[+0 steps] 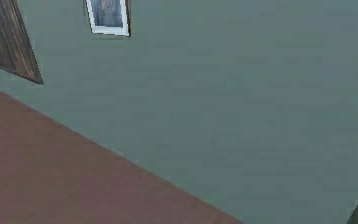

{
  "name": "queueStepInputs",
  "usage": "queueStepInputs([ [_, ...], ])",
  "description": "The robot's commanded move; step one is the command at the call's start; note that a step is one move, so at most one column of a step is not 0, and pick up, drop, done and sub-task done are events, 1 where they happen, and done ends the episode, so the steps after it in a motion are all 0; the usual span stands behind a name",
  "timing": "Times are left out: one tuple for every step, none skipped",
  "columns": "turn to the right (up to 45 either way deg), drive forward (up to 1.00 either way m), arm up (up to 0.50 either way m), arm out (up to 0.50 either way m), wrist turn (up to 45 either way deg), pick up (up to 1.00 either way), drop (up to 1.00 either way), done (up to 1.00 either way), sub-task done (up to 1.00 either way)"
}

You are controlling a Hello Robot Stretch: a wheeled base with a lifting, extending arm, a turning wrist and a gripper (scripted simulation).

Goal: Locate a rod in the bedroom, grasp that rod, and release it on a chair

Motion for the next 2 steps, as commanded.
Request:
queueStepInputs([
  [-45.0,0.0,0.0,0.0,0.0,0.0,0.0,0.0,0.0],
  [-24.0,0.0,0.0,0.0,0.0,0.0,0.0,0.0,0.0],
])
